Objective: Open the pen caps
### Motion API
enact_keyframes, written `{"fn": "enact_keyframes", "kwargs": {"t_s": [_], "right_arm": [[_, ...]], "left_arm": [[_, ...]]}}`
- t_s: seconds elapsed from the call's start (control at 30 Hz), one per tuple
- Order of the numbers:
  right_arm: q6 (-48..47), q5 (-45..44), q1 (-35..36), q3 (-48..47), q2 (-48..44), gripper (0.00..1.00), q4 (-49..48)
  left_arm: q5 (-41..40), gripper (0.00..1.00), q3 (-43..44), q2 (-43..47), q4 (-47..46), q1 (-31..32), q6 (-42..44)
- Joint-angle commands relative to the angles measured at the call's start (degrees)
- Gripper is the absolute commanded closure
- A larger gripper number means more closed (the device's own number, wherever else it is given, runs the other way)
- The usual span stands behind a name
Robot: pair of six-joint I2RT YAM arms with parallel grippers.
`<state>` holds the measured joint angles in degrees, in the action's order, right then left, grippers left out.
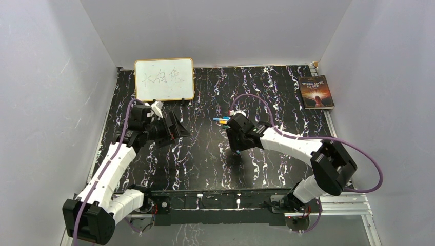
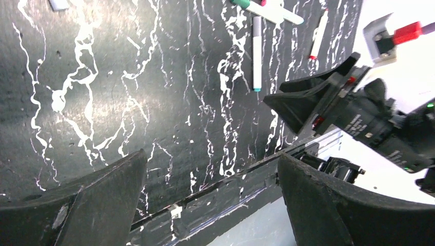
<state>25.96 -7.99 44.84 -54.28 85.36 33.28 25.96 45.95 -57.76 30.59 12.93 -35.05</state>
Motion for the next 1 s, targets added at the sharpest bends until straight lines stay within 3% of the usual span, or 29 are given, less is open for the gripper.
{"fn": "enact_keyframes", "kwargs": {"t_s": [0.0,0.13,0.27,0.4,0.57,0.7,0.97], "right_arm": [[2.0,-3.7,-0.1,0.0,-2.0,0.43,-0.6],[1.6,-6.1,-0.2,-1.1,-0.1,0.18,-0.9],[0.9,-6.0,-0.1,-3.6,2.5,0.02,-1.3],[0.6,-5.7,-0.1,-6.0,3.7,0.02,-1.4],[0.4,-5.3,-0.4,-9.2,6.4,0.03,-1.5],[1.6,-5.8,-0.4,-10.7,8.3,0.16,0.0],[2.8,-4.5,-3.2,-5.8,4.1,0.32,-4.7]], "left_arm": [[0.6,0.02,3.1,1.6,2.3,0.0,-1.5],[0.5,0.02,0.6,5.1,0.3,0.0,-4.8],[2.3,0.02,-4.4,9.5,-2.0,0.0,-9.8],[2.9,0.02,-7.5,15.2,-2.9,0.0,-12.8],[1.1,0.02,-5.1,16.8,0.2,0.0,-10.1],[1.7,0.02,-4.2,16.2,0.7,0.0,-9.6],[2.3,0.02,-7.6,17.5,-1.1,0.0,-11.1]]}}
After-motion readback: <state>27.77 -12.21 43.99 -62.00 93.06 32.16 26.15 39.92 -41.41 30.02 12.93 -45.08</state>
